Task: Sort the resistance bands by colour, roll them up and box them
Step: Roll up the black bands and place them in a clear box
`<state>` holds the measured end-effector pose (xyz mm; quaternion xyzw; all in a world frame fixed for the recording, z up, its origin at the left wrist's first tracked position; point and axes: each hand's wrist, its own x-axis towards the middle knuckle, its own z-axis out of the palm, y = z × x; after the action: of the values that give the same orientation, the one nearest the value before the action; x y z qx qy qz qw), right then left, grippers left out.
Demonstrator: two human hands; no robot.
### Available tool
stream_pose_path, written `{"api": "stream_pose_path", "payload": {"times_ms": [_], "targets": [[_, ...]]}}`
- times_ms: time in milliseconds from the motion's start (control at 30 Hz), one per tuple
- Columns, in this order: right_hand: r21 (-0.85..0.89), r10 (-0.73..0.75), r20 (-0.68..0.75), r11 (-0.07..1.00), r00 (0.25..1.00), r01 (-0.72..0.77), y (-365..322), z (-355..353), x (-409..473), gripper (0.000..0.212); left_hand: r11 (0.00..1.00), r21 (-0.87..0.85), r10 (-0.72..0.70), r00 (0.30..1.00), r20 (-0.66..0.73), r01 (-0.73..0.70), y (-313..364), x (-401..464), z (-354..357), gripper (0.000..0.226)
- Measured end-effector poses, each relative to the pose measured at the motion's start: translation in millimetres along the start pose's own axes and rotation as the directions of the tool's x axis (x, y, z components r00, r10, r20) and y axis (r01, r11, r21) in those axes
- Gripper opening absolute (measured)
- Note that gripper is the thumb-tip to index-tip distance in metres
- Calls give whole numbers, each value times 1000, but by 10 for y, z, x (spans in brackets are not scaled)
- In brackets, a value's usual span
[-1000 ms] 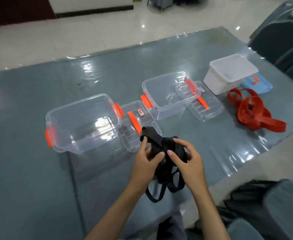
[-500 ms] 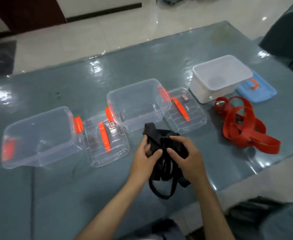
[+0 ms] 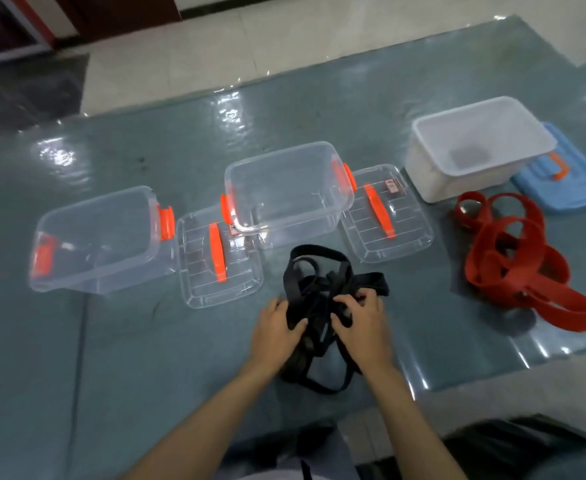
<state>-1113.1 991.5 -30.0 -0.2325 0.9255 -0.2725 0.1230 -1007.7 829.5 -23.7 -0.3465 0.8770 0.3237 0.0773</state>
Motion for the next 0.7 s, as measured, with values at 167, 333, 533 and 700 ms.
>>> {"api": "stream_pose_path", "payload": {"times_ms": [167, 333, 533, 700], "targets": [[-166, -61, -194, 986, 979, 29, -286, -37, -137, 20, 997, -75, -25, 996, -83, 18, -148, -93, -308, 48], [-237, -244, -178, 951, 953, 199, -799, 164, -324, 13, 998, 41, 47, 997, -68, -44, -634, -331, -695, 49], [-270, -407, 32, 876, 913, 400, -1751, 772, -616, 11, 962, 262, 134, 964, -229, -71, -1756, -922, -1229, 30], [-201, -525, 143, 814, 839, 544, -2672, 1420, -1048, 7, 954, 285, 22, 929, -370, 91, -2893, -1590, -1633, 19]]}}
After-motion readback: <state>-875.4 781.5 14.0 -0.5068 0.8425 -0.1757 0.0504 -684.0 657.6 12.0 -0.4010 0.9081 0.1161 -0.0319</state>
